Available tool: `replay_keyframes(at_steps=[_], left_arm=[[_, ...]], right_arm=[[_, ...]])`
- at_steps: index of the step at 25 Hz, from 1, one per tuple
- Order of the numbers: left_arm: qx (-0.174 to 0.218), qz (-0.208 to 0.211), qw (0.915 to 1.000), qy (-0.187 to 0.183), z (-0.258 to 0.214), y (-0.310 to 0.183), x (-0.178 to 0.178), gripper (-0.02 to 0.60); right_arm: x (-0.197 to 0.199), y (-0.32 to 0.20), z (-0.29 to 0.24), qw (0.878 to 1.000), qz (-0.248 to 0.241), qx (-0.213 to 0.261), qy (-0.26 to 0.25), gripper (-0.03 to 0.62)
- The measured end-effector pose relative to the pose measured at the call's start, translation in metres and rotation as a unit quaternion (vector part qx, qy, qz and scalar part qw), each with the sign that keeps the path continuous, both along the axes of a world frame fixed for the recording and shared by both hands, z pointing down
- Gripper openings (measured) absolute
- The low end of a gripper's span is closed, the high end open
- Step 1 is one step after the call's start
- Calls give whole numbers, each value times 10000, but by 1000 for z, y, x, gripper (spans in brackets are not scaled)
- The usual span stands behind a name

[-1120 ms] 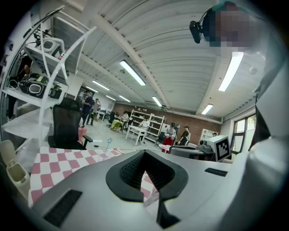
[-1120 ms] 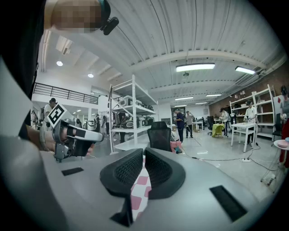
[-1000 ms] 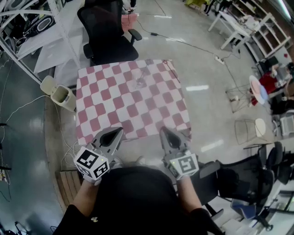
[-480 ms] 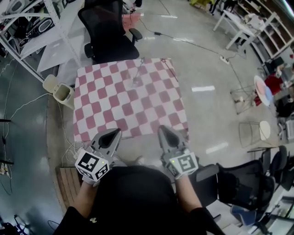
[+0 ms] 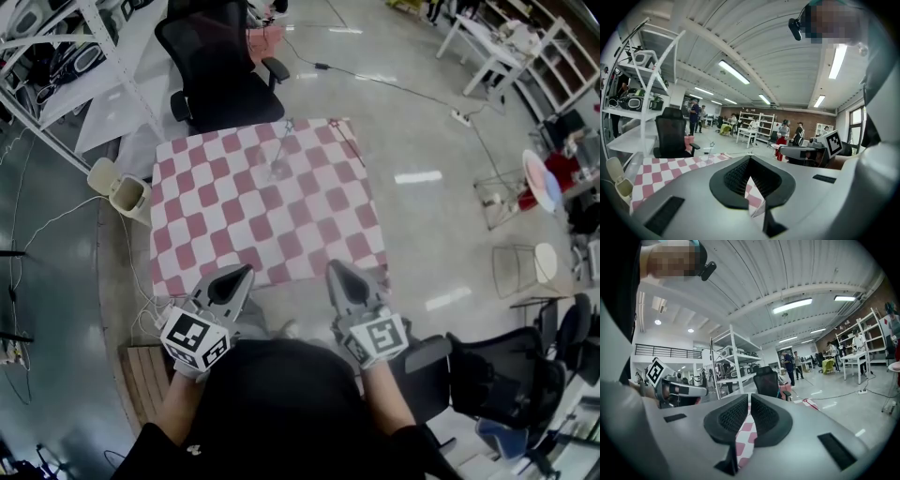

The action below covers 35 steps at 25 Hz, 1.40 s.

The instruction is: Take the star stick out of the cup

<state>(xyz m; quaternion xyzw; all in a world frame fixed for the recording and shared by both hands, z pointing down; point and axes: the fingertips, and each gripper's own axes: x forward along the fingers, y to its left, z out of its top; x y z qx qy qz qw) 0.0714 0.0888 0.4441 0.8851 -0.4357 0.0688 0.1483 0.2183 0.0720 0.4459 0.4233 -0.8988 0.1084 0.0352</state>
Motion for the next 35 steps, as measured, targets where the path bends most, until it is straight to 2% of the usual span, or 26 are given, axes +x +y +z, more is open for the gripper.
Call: replay_keyframes(at_steps=[7, 16, 25, 35], left_arm=[[-112, 199, 9997, 131, 11, -43, -28, 39], [-182, 355, 9984, 395, 18, -118, -93, 39], [-292, 578, 9963, 563, 32, -162, -154, 38], [-495, 535, 9946, 742, 45, -172, -170, 39]], right_arm=[[-27, -38, 4, 9997, 116, -85, 178, 32], [-82, -108, 9, 9978, 456, -267, 391, 32], [-132, -160, 12, 9953, 711, -284, 591, 32], [-138, -202, 23, 9935, 773, -553, 627, 32]])
